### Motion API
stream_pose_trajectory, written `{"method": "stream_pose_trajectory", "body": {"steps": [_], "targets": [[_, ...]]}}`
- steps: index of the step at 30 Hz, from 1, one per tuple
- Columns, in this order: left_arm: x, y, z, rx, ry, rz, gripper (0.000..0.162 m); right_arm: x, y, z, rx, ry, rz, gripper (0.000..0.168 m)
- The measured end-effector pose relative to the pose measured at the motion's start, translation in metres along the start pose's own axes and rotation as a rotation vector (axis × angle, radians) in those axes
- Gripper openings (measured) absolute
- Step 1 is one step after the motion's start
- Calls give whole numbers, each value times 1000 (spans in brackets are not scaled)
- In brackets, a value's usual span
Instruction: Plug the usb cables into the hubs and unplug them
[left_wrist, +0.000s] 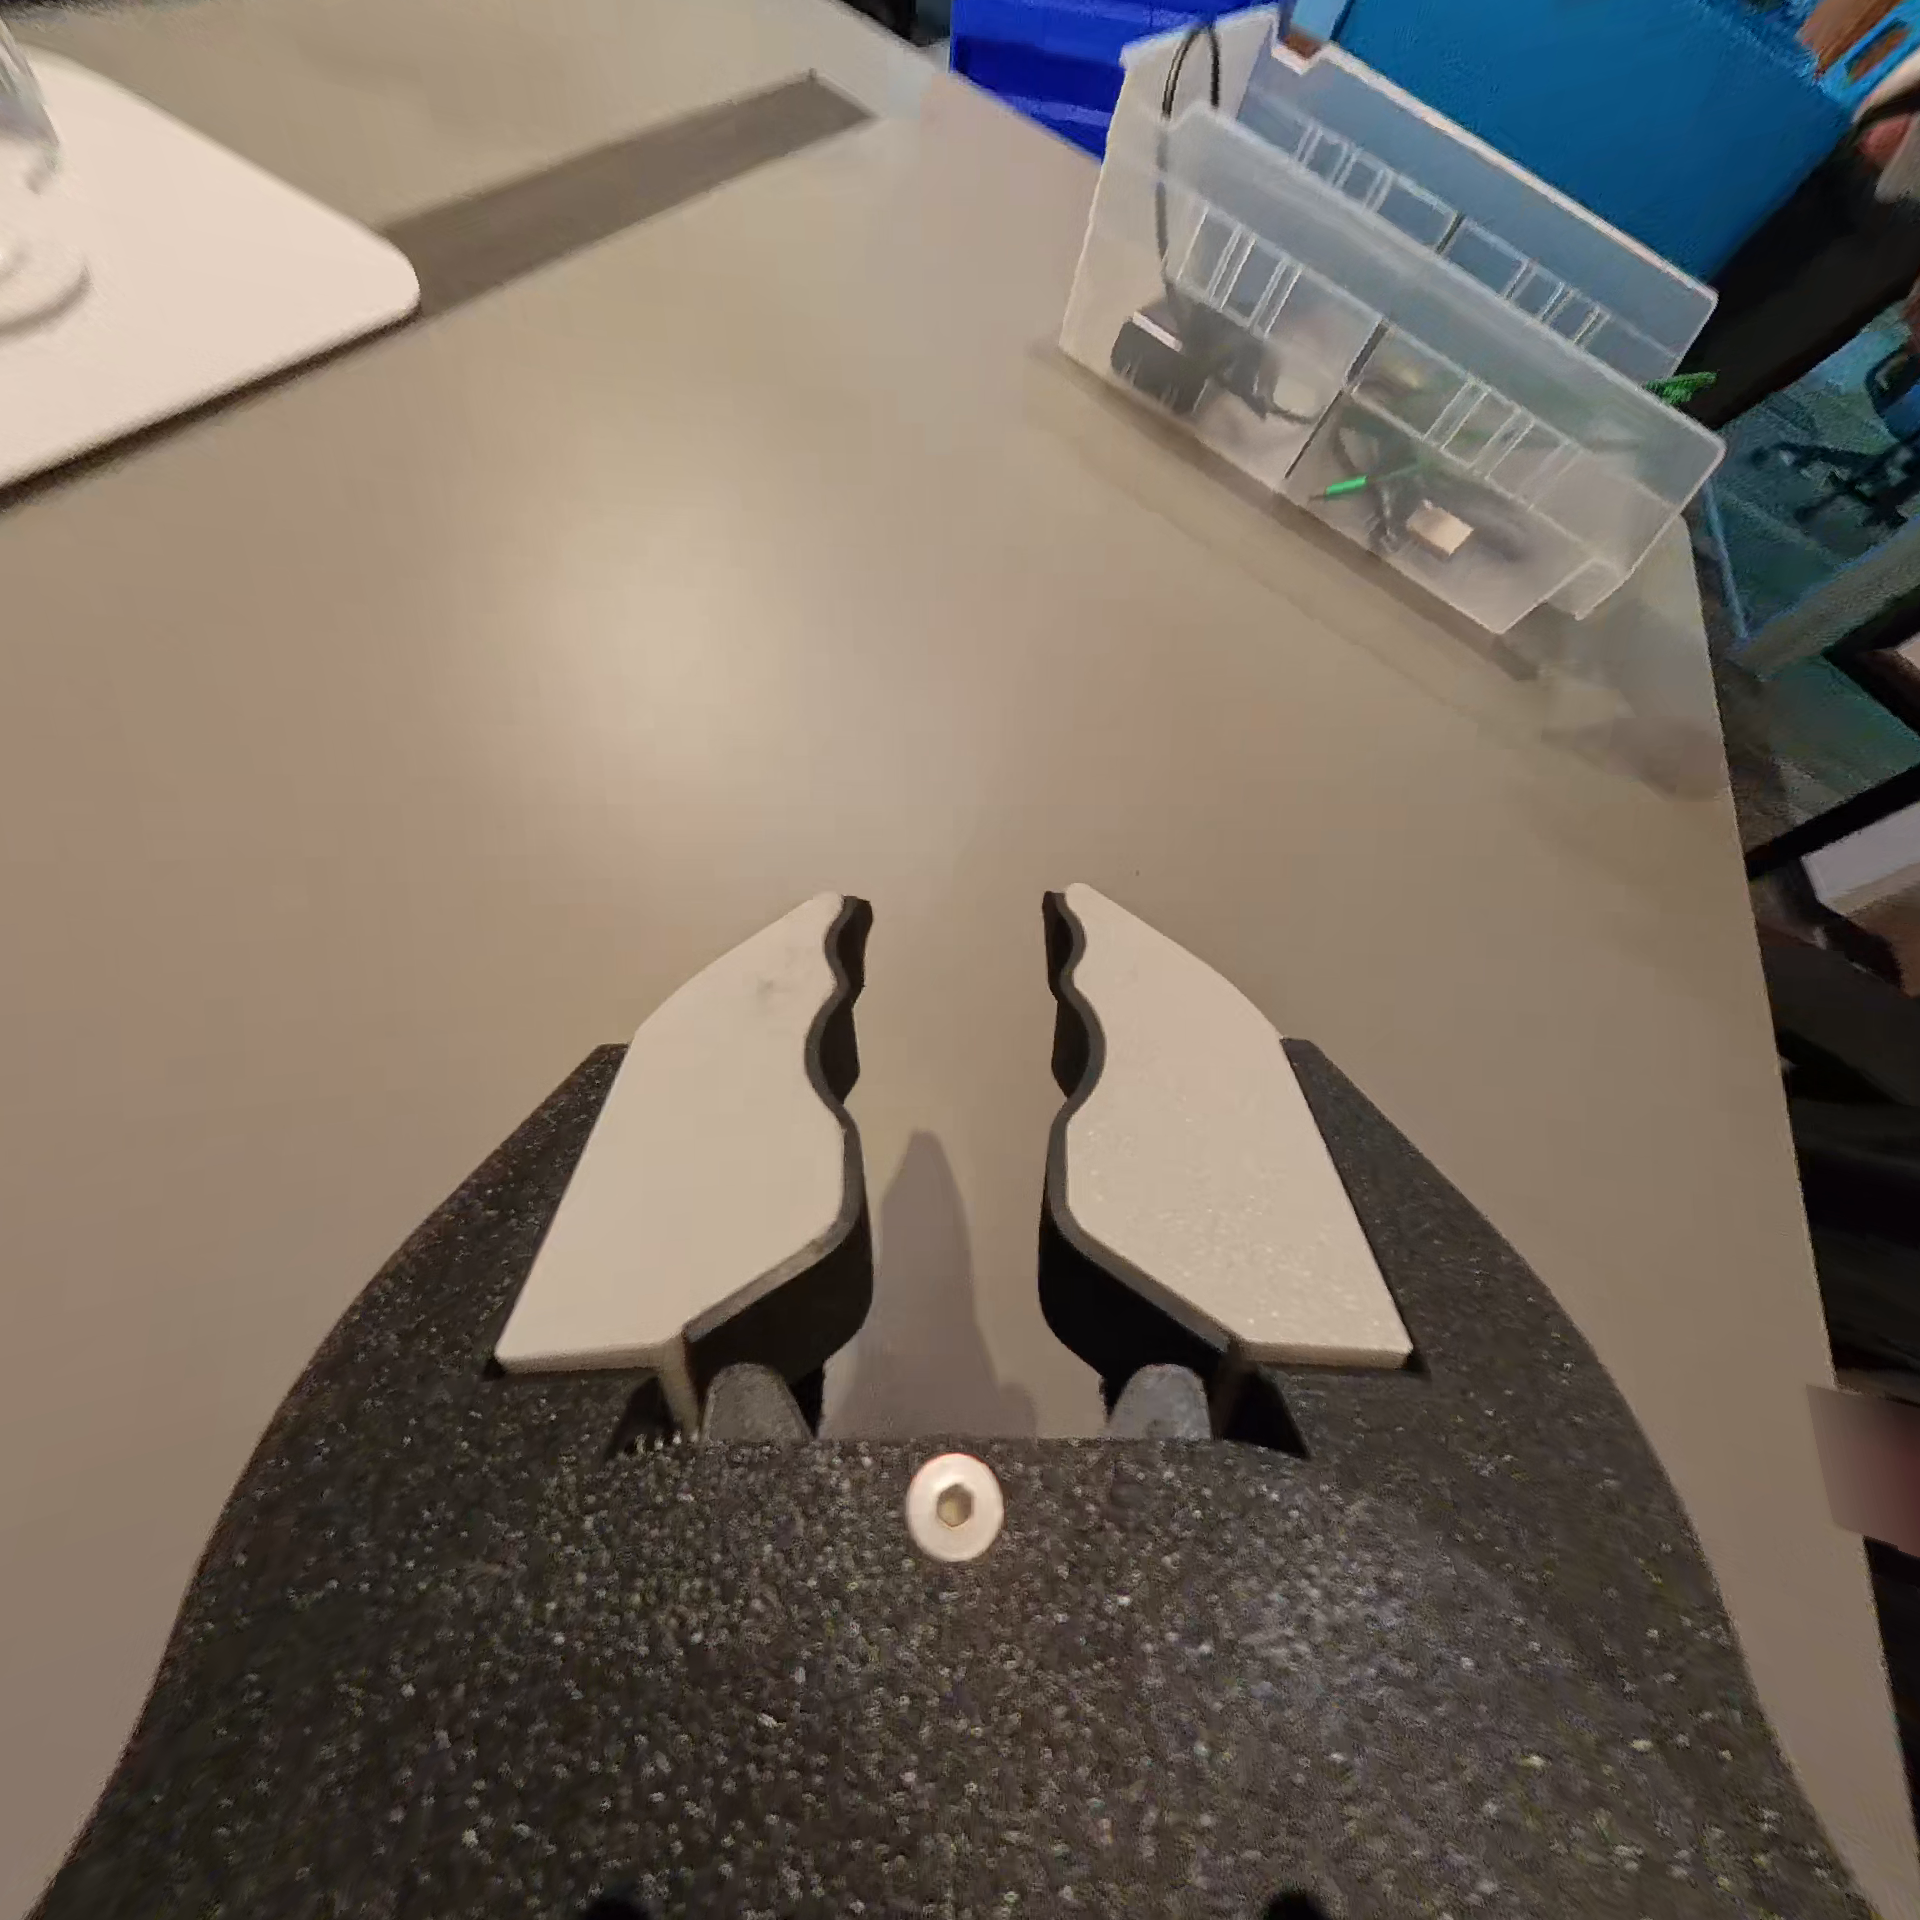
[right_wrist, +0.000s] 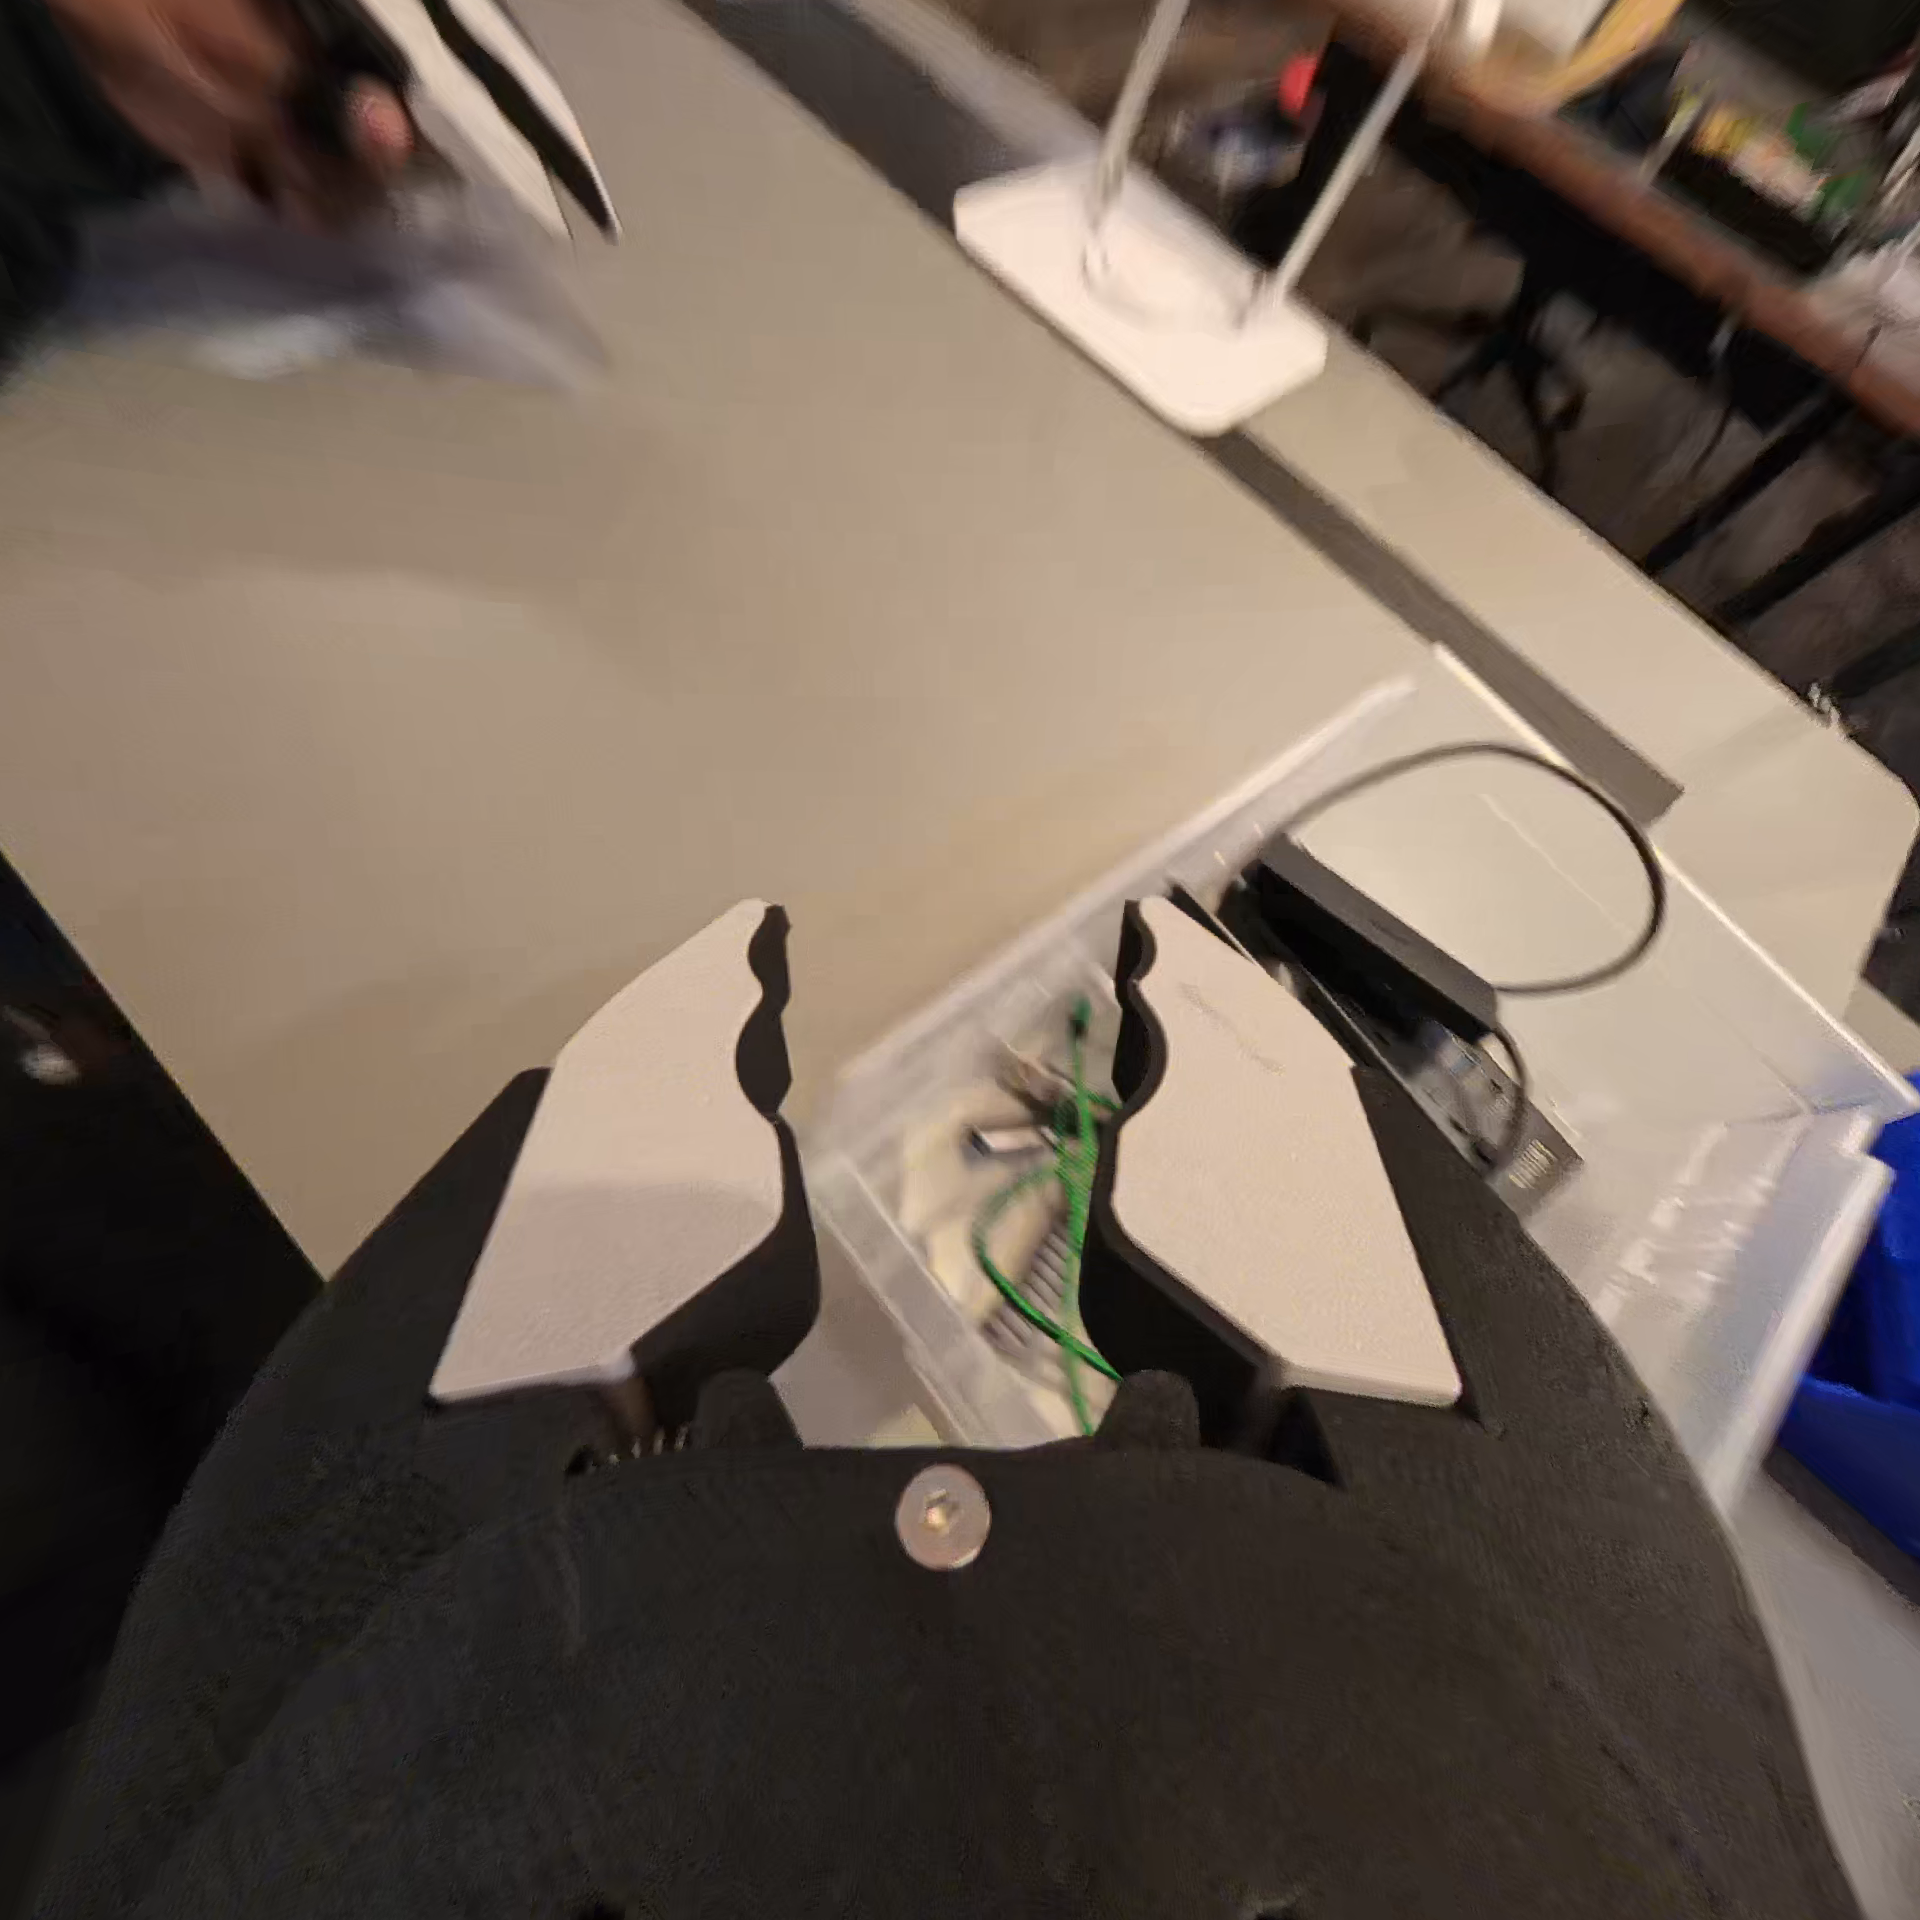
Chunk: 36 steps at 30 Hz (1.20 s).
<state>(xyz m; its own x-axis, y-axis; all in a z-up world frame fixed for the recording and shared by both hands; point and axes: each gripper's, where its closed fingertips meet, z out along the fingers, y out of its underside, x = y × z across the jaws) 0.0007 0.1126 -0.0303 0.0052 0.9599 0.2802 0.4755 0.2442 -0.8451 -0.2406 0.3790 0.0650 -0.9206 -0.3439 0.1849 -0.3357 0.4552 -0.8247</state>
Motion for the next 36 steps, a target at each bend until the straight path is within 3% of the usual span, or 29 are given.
{"method": "stream_pose_trajectory", "body": {"steps": [4, 9, 12, 14, 16, 18, 22, 23, 25, 30, 34, 36], "targets": [[45, -24, -5, 217, 28, 35, 44, -63, -38, 0, 394, -76, 195, 66], [127, -59, -42, 886, 281, -303, 65, -116, -88, 12, 858, -194, 507, 62], [161, -46, -63, 1114, 407, -441, 69, -141, -101, 39, 955, -260, 614, 62], [178, -33, -78, 1169, 371, -412, 67, -153, -104, 55, 945, -283, 631, 64], [187, -19, -103, 1175, 246, -316, 57, -155, -98, 64, 889, -258, 615, 65], [178, 0, -127, 1080, -11, -231, 48, -149, -83, 67, 795, -164, 557, 68], [147, 39, -205, 919, -692, 7, 62, -120, -40, 53, 608, 101, 363, 68], [140, 49, -226, 888, -825, 43, 71, -112, -28, 48, 562, 163, 320, 69], [128, 67, -257, 819, -1007, 84, 69, -94, -5, 37, 476, 269, 257, 71], [85, 110, -285, 600, -1201, 3, 65, -50, 36, 10, 385, 469, 207, 74], [56, 137, -282, 496, -1257, -85, 64, -31, 64, 8, 357, 508, 304, 77], [50, 137, -283, 478, -1283, -106, 64, -24, 77, 10, 331, 529, 356, 88]]}}
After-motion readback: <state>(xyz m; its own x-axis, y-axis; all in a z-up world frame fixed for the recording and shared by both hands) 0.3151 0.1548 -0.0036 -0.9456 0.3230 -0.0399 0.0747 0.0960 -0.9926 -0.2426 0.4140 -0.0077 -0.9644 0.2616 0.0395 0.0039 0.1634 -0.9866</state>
